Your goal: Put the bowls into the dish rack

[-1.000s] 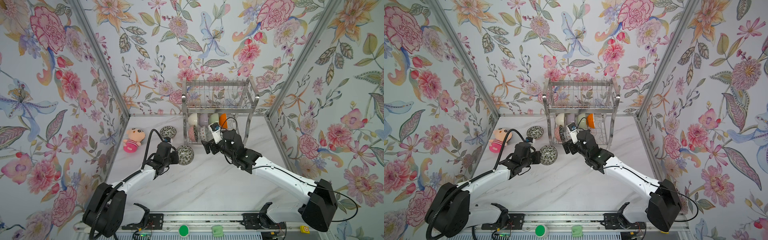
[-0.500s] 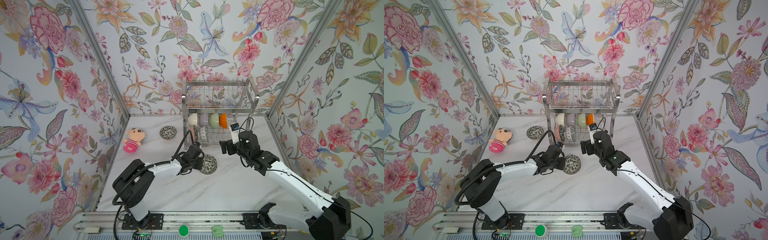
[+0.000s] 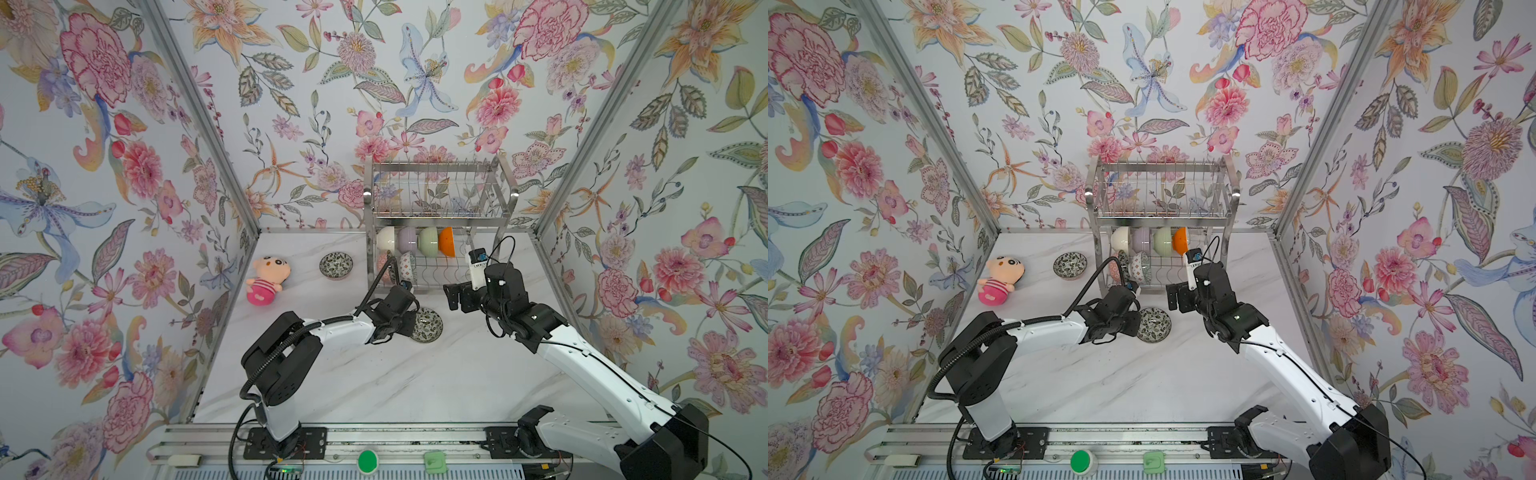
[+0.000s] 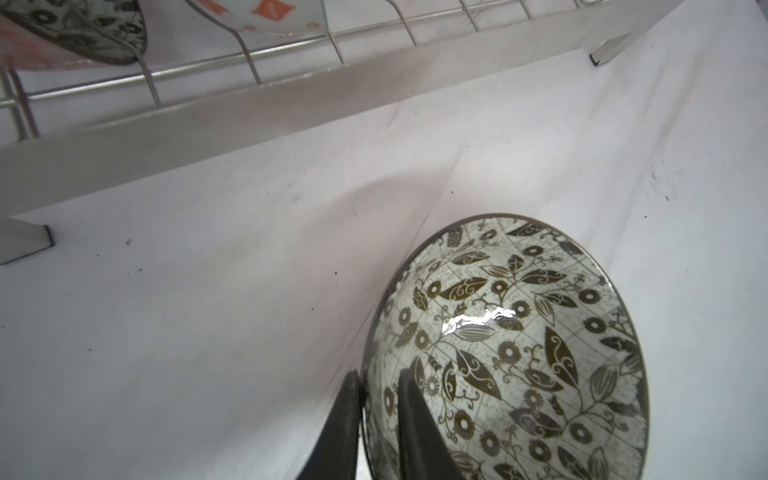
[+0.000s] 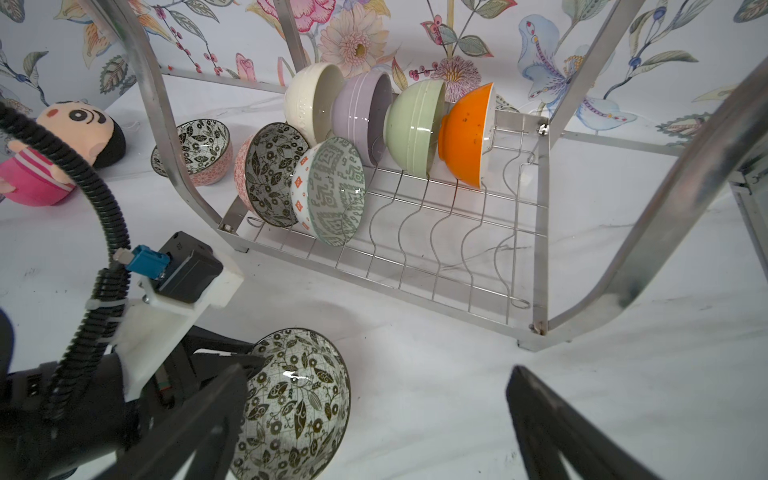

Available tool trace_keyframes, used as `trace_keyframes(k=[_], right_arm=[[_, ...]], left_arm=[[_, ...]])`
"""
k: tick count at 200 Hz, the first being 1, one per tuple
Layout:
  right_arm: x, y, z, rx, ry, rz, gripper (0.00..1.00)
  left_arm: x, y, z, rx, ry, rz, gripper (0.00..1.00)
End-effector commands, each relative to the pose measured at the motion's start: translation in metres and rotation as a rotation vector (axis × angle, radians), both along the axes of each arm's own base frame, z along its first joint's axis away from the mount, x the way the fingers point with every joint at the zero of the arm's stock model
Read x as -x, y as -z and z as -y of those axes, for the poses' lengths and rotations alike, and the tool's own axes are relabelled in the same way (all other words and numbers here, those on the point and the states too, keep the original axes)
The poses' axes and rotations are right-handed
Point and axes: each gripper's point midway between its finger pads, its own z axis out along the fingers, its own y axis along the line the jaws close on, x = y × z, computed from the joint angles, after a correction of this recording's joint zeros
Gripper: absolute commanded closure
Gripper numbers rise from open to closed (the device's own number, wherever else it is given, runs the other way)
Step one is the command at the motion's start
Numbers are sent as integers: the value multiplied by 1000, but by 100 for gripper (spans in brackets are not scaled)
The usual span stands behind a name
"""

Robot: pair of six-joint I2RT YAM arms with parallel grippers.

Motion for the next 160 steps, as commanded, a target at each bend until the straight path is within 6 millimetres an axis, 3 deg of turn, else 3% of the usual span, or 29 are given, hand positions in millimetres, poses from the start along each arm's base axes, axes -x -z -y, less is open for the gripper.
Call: trace_keyframes(k=[1,37,66,77,94,115,122,160], right_arm=[[5,13,2,-4,6,-50,1],[3,18,-1,-1,-1,-68,1],[4,33,-7,14,-11,-106,1],[5,41,-12,25,-19,-123,1],[9,54,-23,37,-41,-155,1],[14,72,-42,24,-77,-199,1],[23,78,-60,10,-120,-216,1],[37,119,-102,27,-178,-307,4]], left_arm=[[-7,-15,2,-8,0,49,70],[-19,-52,-28,-22,-66,147,56],[-25,-85,-71,14,-154,216,40],[-25,-91,-90,33,-193,231,29],[-23,-97,-118,90,-250,243,2],[-19,-98,-146,185,-308,244,1],[-17,-97,-154,213,-328,245,1],[-6,-104,-183,337,-451,309,1]])
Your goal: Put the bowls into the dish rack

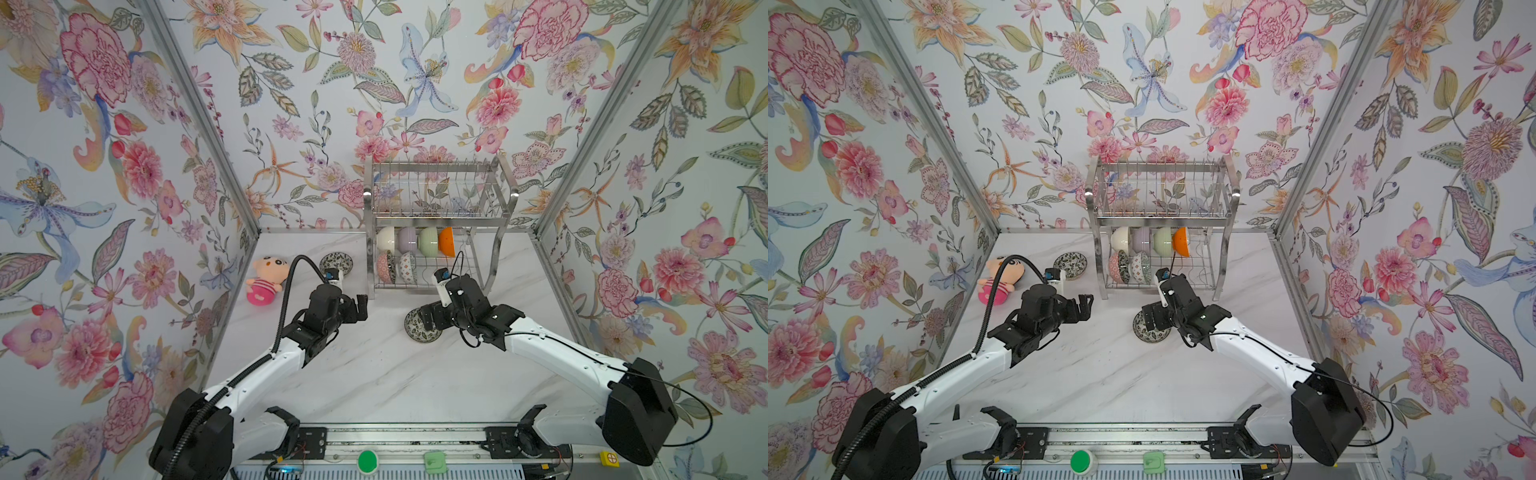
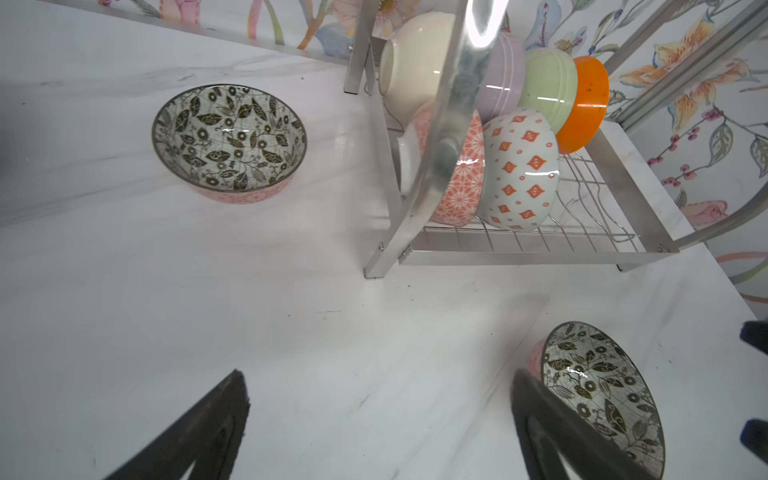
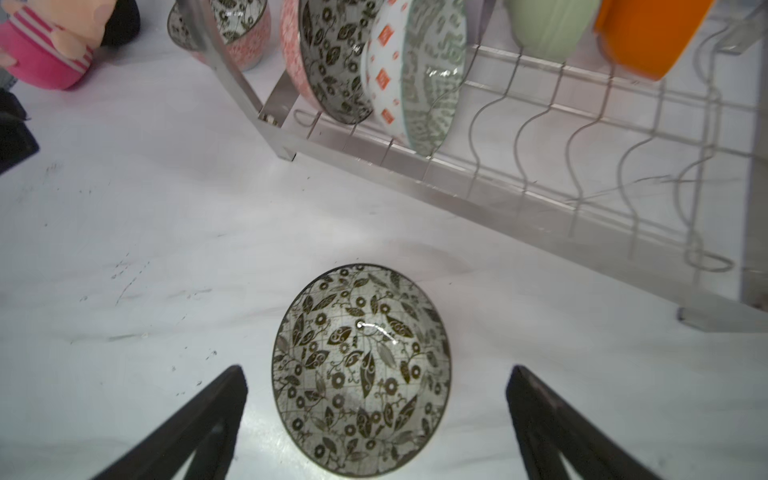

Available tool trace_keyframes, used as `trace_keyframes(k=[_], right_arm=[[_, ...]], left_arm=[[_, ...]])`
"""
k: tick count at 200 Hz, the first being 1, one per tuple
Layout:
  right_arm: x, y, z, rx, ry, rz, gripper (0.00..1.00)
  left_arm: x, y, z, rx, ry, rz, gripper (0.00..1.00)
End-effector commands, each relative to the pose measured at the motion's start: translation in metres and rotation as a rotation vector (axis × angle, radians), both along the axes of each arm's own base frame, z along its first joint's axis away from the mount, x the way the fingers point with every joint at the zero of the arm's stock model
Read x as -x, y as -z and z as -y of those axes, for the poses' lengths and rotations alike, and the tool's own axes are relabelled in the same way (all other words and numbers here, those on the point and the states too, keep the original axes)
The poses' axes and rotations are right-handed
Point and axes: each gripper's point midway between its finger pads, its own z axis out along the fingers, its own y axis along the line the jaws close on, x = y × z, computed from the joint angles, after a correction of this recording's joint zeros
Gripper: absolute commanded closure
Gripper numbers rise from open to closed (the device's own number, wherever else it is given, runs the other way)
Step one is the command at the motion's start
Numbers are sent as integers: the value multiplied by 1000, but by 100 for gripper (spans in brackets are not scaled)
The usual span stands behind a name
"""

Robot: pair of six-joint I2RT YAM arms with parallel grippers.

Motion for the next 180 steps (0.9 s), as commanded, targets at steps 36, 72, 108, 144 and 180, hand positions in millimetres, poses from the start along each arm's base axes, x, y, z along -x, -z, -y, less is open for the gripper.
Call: trace_keyframes(k=[36,72,108,144,180], right_arm=[[9,48,-41,-18,-15,-124,24],[9,67,-54,8,-22,-165,35],[5,77,-59,28,-18,-179,45],[3,85,-60,47,-15,-193,65],[3,85,-59,54,-15,-193,86]], left_arm=[[13,-23,-3,245,8,140,0],[18,-6,2,269,63,130,1],[23,10,-1,337,59,121,1],[22,30,12,331,122,29,1],[21,41,15,318,132,-9,1]])
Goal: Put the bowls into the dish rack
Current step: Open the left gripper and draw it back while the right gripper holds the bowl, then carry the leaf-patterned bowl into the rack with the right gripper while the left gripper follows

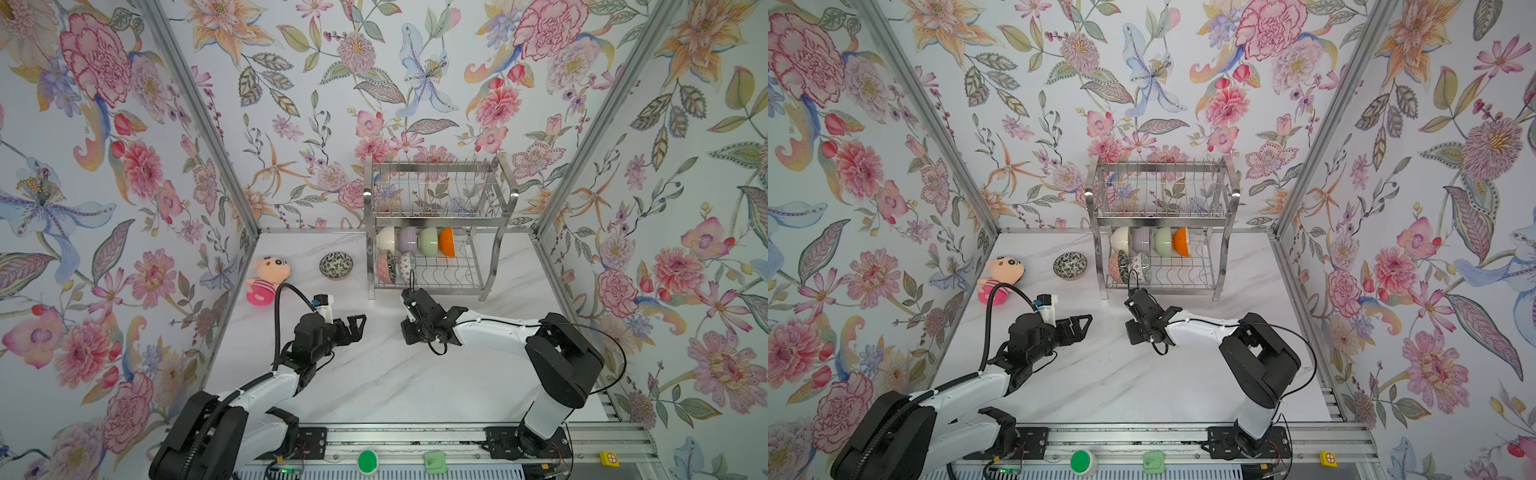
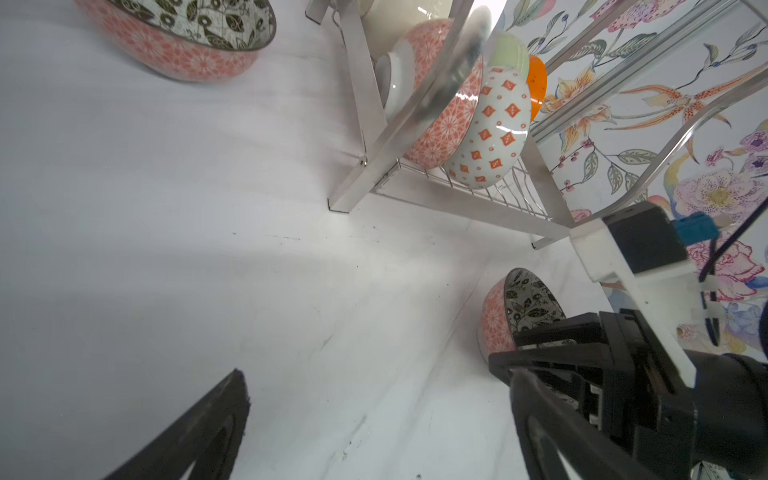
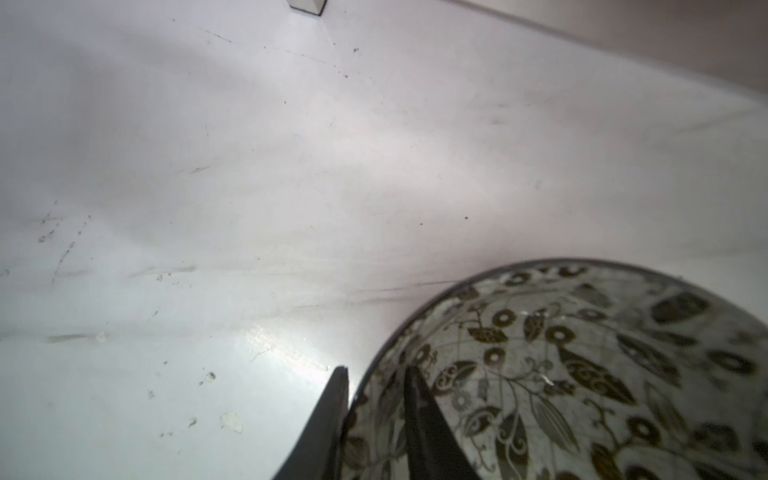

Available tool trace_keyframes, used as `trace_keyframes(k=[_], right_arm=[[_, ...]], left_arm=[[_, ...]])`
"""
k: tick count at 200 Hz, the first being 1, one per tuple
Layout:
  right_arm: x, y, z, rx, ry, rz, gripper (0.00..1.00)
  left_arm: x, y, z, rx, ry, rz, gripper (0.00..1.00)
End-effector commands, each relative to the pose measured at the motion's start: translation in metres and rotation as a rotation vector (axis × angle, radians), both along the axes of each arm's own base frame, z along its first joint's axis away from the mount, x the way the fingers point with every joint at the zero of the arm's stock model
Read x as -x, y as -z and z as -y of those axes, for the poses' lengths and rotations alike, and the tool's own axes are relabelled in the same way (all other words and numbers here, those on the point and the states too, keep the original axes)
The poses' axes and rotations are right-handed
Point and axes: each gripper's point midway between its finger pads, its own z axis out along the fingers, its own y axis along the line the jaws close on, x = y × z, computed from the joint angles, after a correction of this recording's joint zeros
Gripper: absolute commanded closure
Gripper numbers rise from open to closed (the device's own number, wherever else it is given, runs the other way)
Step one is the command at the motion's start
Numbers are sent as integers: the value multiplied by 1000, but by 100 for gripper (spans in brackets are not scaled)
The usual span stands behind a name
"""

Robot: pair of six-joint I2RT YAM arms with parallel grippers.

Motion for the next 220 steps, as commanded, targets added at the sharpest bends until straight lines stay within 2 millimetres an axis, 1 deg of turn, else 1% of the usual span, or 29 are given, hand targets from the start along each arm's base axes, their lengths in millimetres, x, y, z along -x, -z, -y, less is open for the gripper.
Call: trace_keyframes(k=[1,21,44,66,84,105,119,132,136,139,151,166,187,220], right_arm=[[-3,-2,-5,-3,1,4,86],[-4,-10,-5,-14,-3,20,95],[-5,-25,-5,-43,-19,41,100],[-8,-49,-6,-98,-35,79,100],[-12,-70,-4,-151,-37,113,100],[-15,-98,-1,-268,-52,150,100],[-17,-120,4,-377,-53,181,100],[-21,-140,14,-489,-46,213,100],[-19,-146,13,-524,-57,222,100],[-25,-151,22,-545,-37,236,100],[-28,-169,30,-619,-51,279,100],[-36,-180,44,-651,-26,319,100],[-48,-191,60,-720,9,350,100],[-62,-209,76,-850,41,406,100]], left_arm=[[-8,-15,6,27,21,35,1],[-8,-14,6,14,23,29,1],[-10,-15,8,2,30,33,1],[-9,-14,14,-33,46,26,1],[-9,-19,25,-48,71,37,1],[-9,-27,39,-92,95,59,1],[-10,-38,49,-118,113,88,1],[-11,-46,57,-140,125,111,1],[-11,-48,59,-146,128,116,1],[-12,-49,60,-149,130,119,1],[-14,-55,67,-161,141,133,1],[-16,-58,74,-165,153,138,1],[-19,-64,90,-172,180,154,1],[-22,-67,118,-169,220,162,1]])
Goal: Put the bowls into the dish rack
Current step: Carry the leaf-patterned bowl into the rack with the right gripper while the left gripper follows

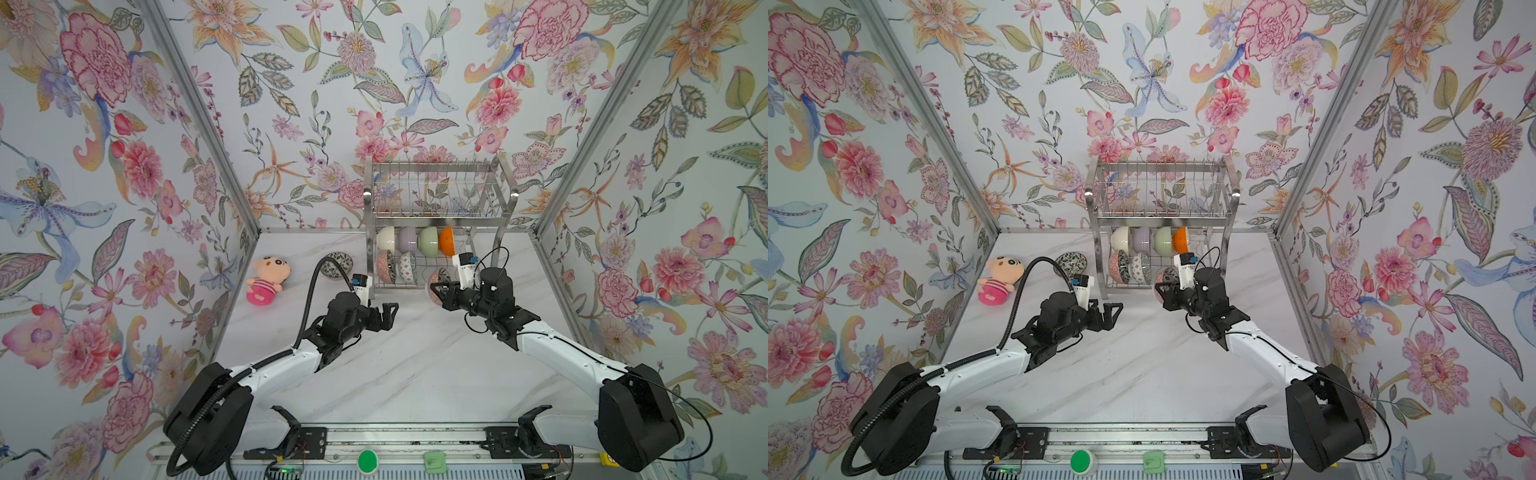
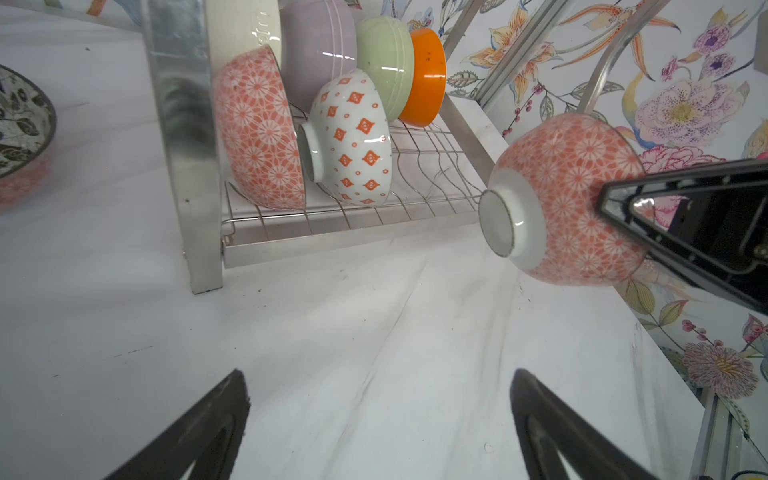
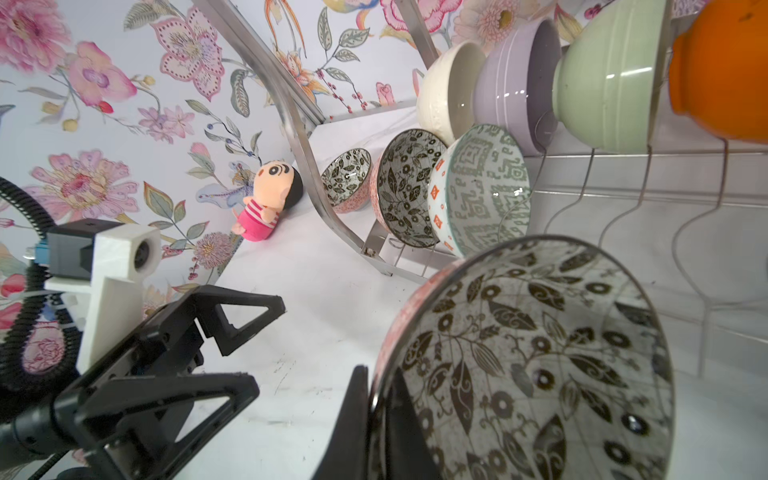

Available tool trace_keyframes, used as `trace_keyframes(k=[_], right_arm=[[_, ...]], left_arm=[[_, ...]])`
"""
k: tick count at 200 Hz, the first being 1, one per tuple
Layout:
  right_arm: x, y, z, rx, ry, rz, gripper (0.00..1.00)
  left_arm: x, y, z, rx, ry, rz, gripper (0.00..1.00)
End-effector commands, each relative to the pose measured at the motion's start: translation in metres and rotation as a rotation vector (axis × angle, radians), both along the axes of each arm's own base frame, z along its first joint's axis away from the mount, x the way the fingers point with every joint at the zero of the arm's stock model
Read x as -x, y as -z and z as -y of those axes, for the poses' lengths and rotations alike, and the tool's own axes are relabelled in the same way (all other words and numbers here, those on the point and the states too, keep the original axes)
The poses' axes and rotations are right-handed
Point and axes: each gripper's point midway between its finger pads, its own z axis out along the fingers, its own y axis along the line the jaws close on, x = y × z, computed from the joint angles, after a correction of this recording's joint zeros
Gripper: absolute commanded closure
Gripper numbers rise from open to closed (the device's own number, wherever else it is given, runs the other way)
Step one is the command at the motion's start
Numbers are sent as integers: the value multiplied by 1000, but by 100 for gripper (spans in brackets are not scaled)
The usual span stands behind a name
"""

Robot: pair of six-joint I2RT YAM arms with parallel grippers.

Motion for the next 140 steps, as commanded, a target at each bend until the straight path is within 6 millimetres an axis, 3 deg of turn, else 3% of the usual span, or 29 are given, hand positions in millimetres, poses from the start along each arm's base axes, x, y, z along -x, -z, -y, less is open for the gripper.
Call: trace_keyframes(k=[1,32,74,140], right_arm=[[-6,-48,0,-173,-29,138,100],[-20,-54,10,-208,8,170,100],[-39,-43,13,-258,32,150,100],[-63,-36,9,-350,63,122,100]], left_arm=[[-5,-8,18,-21,22,29,1],[-7,-9,39,-44,50,36,1],[-8,-13,56,-26,80,33,1],[-11,-15,61,-46,85,33,1]])
